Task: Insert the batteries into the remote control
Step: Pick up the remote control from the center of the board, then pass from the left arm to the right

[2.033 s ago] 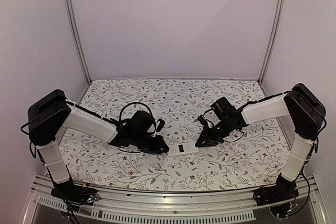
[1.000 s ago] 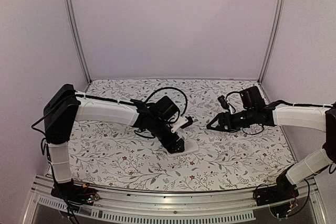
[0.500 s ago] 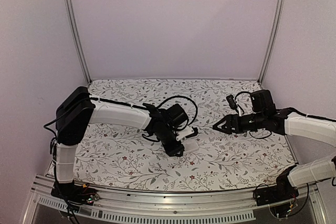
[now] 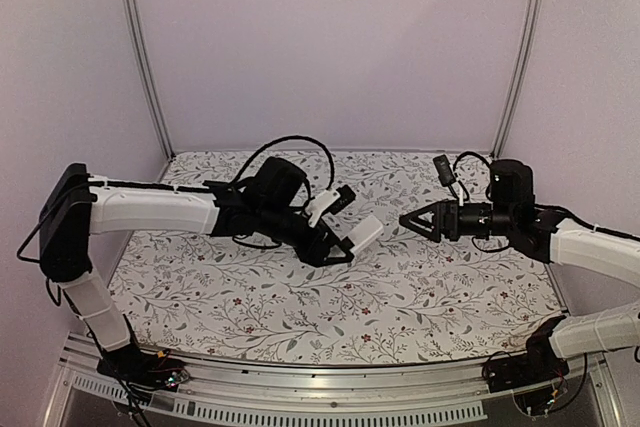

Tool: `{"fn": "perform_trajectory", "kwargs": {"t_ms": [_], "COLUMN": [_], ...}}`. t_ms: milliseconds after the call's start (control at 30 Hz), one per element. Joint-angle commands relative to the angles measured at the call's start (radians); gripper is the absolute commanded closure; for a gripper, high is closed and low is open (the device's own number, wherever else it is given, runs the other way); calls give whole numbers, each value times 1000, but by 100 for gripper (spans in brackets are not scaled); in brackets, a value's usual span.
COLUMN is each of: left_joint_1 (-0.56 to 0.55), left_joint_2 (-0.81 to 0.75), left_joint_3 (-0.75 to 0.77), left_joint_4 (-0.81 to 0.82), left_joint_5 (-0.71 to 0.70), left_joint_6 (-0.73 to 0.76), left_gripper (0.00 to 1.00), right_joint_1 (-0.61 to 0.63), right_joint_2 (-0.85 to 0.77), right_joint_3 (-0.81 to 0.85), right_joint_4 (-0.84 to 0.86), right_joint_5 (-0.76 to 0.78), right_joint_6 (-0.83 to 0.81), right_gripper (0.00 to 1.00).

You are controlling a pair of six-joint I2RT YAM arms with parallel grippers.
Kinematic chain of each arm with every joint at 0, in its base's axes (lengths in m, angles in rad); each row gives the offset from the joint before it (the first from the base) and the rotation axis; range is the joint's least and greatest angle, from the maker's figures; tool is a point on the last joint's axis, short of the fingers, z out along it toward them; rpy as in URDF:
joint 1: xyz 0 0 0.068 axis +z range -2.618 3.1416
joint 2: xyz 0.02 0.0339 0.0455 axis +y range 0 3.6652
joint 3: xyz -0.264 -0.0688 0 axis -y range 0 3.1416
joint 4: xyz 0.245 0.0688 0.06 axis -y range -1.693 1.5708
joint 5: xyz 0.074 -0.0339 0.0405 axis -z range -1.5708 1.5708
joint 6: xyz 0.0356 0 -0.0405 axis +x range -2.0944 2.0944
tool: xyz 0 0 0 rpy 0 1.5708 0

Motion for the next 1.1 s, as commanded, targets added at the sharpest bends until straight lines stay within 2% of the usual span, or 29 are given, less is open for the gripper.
{"fn": "perform_trajectory", "kwargs": {"t_ms": [0,133,233,367,433,733,900,967,1067], "left_joint_1": [5,4,1,-4,-5,-3,12,17,29], "left_joint_2": [-80,-120,-132,-130,-124,-126,-141,-152,-167], "left_joint_3": [-24,-58,-65,-83,-90,-114,-146,-154,-165], "left_joint_4": [312,467,519,593,620,667,692,692,676], "left_joint_5": [268,347,391,426,436,427,397,382,354], "left_joint_6": [-137,-219,-260,-304,-324,-337,-335,-328,-327], "left_gripper": [72,72,72,72,72,72,71,67,49], "right_joint_1": [84,141,172,190,195,209,209,210,209], "right_joint_2": [-37,-41,-36,-6,11,86,108,118,131], "right_joint_3": [40,87,108,143,164,199,213,218,229], "right_joint_4": [117,138,162,184,198,276,304,310,300], "right_joint_5": [-48,-61,-66,-83,-94,-146,-161,-164,-151], "right_joint_6": [-32,-80,-92,-85,-77,18,81,101,122], "right_gripper": [18,15,13,16,20,53,67,70,73]}}
